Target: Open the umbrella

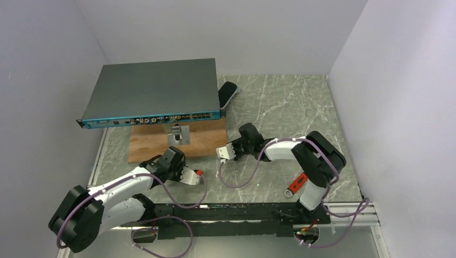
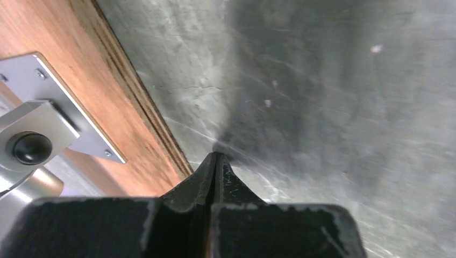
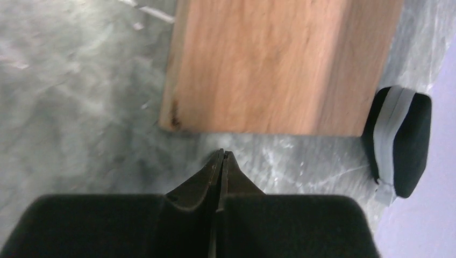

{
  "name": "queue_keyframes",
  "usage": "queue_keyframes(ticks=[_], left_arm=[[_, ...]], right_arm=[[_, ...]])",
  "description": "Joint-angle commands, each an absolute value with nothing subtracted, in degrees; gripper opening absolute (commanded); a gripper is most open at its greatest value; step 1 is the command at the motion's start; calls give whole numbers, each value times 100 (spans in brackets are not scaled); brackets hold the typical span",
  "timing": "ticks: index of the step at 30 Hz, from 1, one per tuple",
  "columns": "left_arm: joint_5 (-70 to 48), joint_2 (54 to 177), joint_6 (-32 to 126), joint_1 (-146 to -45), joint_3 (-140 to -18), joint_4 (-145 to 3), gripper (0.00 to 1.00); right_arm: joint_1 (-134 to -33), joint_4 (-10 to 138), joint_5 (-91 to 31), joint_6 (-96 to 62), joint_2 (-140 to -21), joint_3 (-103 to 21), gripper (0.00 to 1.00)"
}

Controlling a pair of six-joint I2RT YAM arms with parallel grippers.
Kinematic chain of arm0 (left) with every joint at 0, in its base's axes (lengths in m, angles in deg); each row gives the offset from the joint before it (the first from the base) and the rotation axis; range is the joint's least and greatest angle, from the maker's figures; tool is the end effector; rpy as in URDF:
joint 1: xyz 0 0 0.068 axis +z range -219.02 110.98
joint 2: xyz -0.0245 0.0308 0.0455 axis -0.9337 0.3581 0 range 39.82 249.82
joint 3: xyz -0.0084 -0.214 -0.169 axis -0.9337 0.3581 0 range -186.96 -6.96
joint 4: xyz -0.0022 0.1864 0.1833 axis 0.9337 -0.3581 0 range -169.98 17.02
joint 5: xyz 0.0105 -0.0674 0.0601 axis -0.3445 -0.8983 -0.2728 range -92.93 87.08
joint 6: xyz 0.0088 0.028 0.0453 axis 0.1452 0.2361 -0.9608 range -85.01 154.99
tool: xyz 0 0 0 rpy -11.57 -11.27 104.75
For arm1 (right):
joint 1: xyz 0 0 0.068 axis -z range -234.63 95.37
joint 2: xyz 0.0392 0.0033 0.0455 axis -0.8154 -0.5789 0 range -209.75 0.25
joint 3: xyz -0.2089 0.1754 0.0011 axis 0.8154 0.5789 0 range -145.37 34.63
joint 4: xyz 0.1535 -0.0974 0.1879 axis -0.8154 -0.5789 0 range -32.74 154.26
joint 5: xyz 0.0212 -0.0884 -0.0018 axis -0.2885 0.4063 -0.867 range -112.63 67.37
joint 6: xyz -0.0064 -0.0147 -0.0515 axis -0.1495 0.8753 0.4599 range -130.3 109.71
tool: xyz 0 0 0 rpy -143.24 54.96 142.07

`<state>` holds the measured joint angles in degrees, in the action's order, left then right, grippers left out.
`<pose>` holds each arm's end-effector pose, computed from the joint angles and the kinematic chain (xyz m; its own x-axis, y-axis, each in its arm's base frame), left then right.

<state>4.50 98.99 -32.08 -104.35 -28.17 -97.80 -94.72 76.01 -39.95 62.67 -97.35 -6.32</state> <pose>0.1371 -0.0916 0.1396 0.2012 0.9769 -0.0724 0.8728 -0.1453 0.4659 0.2351 0.2117 0.1272 0.5838 -0.7017 -0.4084 -0.7437 -0.2606 -0.6156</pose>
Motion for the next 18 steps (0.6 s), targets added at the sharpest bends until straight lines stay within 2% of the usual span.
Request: queue_keyframes(ticks=[1,10,18], left_arm=[[805,10185,-3489,-10414,-2576,-9157,4],[735,10979,-4129,-8785,-2989,-8478,0],[751,11656,-4340,-8240,-3360,-7923,0]], right_arm=[[-9449,7532,-4343,6383,-10236,-1047,0],[-9456,7728,-4348,6167,-10938,-1693,0],[-9455,7975,-4116,5816,-11574,-2430,0]])
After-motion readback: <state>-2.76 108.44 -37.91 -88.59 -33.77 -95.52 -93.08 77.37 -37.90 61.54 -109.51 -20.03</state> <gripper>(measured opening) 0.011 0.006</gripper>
